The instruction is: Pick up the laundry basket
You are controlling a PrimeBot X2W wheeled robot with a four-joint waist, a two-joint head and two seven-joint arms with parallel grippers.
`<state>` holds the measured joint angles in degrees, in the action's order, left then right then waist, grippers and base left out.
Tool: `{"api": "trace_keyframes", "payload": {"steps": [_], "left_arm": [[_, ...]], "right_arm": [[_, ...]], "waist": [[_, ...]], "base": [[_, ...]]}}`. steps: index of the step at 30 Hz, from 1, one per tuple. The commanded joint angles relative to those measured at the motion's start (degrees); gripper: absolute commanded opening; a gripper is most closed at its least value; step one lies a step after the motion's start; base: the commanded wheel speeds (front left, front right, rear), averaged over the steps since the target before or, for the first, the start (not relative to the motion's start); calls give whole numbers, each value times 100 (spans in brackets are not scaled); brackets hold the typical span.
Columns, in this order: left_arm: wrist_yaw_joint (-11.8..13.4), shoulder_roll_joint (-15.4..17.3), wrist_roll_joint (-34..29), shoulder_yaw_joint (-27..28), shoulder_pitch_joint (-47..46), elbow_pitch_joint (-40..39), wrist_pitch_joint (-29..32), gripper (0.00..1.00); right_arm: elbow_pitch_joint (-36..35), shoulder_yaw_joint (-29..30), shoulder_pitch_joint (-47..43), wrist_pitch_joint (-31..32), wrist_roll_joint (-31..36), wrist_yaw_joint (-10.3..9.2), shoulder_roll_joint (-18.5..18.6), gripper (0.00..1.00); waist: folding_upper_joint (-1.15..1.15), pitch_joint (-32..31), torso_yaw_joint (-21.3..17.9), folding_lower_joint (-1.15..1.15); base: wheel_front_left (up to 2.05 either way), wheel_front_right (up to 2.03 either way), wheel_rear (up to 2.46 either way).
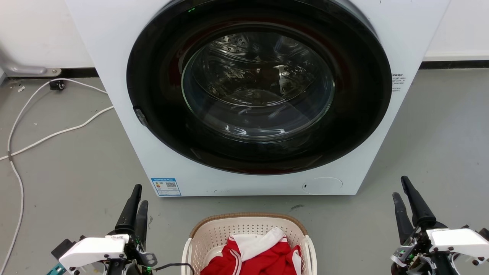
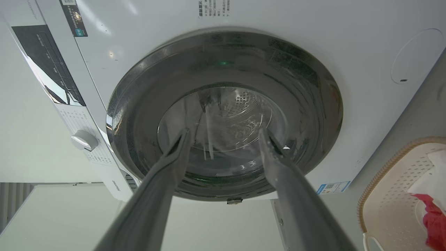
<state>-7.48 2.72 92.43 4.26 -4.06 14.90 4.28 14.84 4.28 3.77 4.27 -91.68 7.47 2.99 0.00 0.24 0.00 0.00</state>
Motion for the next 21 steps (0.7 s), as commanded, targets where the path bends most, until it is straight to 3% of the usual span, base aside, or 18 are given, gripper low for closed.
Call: {"api": "trace_keyframes", "payload": {"steps": [1, 8, 21], "left_arm": [[0, 15, -31, -47, -133, -160, -75, 100], [0, 15, -517, -46, -166, -392, -264, 100], [-1, 17, -2299, -163, -240, -891, -573, 100]], "right_arm": [[-161, -75, 99, -76, 49, 1, 13, 100], [-301, -174, 76, -267, 321, 2, 11, 100], [-658, -164, 21, -575, 2014, 2, 7, 100]], "waist": [[0, 3, 0, 0], [0, 9, 2, 0], [0, 28, -3, 0]], "base": [[0, 0, 0], [0, 0, 0], [0, 0, 0]]}}
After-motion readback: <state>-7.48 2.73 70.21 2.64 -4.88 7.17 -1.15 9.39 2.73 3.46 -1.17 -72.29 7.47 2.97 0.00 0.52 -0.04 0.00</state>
